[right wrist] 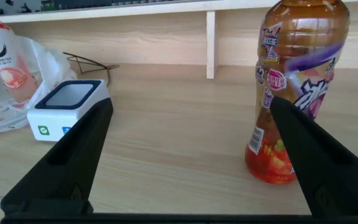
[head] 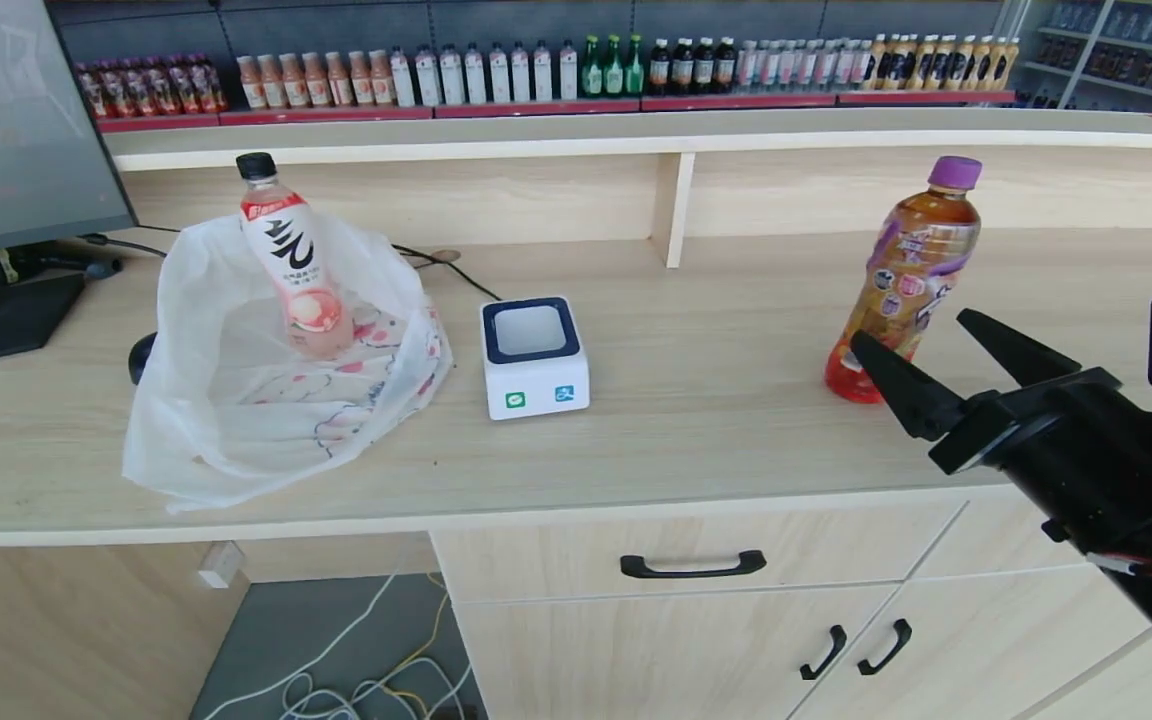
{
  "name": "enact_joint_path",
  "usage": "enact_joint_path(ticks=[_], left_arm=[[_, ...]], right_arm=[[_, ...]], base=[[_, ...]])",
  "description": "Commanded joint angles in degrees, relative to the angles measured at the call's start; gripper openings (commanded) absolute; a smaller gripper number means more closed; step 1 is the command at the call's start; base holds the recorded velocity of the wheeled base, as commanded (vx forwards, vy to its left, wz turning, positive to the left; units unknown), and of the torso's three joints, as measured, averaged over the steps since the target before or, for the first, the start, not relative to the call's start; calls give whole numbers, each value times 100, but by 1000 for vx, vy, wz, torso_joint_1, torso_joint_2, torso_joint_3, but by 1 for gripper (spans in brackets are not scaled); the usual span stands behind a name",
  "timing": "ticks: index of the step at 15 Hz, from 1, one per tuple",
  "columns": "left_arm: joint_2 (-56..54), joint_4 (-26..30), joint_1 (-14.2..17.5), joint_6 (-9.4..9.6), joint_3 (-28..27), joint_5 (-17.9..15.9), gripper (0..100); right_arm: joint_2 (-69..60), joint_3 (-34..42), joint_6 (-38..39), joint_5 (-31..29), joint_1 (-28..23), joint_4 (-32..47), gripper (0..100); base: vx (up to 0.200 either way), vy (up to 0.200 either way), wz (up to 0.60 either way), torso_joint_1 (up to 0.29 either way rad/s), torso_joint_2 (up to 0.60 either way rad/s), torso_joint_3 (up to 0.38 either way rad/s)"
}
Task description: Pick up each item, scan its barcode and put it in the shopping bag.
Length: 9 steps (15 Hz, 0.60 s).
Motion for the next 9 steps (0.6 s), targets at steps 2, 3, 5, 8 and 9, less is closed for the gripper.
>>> enact_joint_path(ticks=[2,3,5,8,9], left_arm=[[-2,-2,1,-9,0,4,100],[-2,-2,1,-9,0,4,100],[-2,-2,1,-9,0,4,100],[-2,-2,1,-9,0,4,100],[-2,-2,1,0,0,4,100]], right_arm=[[212,-212,11,-2,-59,-6,100],[265,-212,2,-2,-111,-6,100],[317,-124,2,-2,-146,-6,100],[326,-115,2,-11,-146,-6,100],[326,-106,2,-2,-146,-6,100]], base=[[0,-200,0,2,3,5],[0,-200,0,2,2,2],[0,-200,0,5,7,-5],[0,-200,0,2,1,2],[0,-200,0,-2,-2,2]])
